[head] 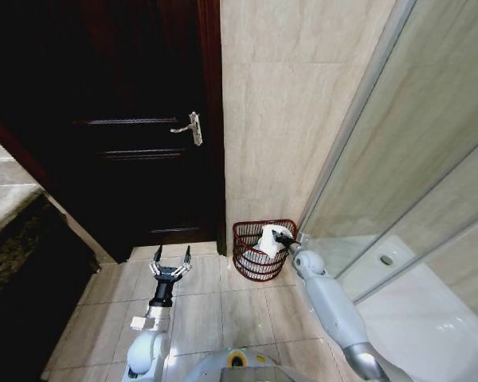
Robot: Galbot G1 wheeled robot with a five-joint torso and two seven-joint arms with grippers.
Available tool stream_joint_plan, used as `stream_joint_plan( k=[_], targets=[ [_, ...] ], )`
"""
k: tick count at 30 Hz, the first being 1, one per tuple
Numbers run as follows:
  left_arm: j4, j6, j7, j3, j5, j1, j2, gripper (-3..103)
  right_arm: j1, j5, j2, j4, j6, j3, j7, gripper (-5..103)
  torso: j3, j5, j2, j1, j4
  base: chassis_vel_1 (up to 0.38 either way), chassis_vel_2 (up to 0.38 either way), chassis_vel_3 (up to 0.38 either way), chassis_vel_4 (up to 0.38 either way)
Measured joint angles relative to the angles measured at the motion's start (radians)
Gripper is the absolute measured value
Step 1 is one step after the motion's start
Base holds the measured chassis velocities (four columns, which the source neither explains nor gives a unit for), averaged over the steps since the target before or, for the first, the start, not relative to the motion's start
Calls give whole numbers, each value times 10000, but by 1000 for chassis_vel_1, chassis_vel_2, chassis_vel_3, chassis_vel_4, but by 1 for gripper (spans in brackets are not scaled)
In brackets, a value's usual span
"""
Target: Discard the used towel into the hamper.
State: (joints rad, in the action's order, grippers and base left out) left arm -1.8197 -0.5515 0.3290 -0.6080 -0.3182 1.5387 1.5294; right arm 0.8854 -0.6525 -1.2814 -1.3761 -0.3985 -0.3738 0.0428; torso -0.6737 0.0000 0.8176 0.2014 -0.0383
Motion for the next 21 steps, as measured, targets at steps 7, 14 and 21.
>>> stream_joint_plan(
  k=[7,14,21],
  targets=[
    [-5,-26,2,30,-1,67,-36,100,-809,-2710,-579,-260,-1682,-278,2179,63,0,-1,0,0,-2,0,0,0,0],
    [-43,-91,-7,-47,-81,126,-71,100,-1232,-2917,-871,-20,-1771,-256,2586,90,0,1,0,1,-3,0,0,0,0],
    [-29,-116,-22,-77,-220,70,-91,100,-435,-1545,-341,-1037,-1259,-24,2251,100,0,1,1,0,1,0,0,0,0]
  ],
)
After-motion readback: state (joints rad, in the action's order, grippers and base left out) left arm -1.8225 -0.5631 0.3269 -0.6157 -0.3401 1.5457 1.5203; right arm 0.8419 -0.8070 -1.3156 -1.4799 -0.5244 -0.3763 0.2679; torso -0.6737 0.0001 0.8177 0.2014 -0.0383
